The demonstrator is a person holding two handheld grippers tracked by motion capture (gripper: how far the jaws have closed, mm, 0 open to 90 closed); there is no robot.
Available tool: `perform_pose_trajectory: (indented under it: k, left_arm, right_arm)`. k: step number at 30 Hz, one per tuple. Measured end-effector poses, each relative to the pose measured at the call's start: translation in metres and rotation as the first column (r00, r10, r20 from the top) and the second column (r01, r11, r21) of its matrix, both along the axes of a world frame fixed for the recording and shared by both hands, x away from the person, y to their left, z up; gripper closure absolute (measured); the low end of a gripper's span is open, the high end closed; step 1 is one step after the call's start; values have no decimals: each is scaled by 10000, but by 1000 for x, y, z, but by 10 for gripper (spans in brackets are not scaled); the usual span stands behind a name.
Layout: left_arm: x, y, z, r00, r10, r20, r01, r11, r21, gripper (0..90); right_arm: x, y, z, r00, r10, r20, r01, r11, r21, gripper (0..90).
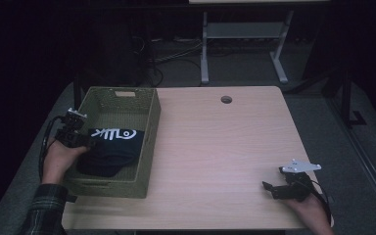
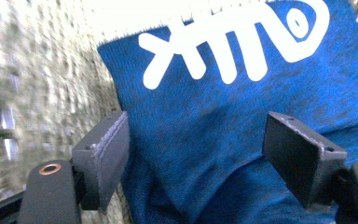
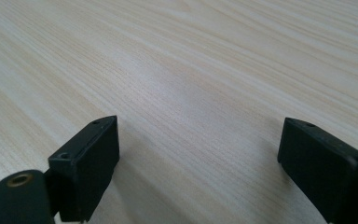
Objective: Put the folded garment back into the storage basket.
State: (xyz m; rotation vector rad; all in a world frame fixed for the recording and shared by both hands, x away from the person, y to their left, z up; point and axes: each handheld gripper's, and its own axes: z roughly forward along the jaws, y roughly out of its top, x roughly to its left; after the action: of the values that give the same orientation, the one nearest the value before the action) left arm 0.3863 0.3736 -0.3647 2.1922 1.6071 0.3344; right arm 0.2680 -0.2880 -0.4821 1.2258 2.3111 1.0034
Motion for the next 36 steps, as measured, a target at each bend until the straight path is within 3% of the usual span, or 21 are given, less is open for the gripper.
perform_pose_trajectory:
  k: [12, 22, 33, 36]
  left_arm:
    - [-10, -14, 23, 9964, -303, 793, 365, 9962, -785, 140]
    - [-15, -38, 34, 9879, -736, 1369, 881, 9907, -1033, 132]
    - [-25, -77, 49, 9647, -1491, 2173, 1786, 9762, -1233, 133]
    - [-31, -93, 53, 9496, -1707, 2629, 2121, 9675, -1378, 139]
  right_arm:
    - [0, 0, 0, 10000, -9, 8, 9, 10000, 2, 123]
    - [0, 0, 0, 10000, -9, 29, 9, 10000, -13, 123]
    - [0, 0, 0, 10000, 12, 46, -12, 10000, -23, 123]
    - [0, 0, 0, 10000, 11, 41, -11, 10000, -19, 123]
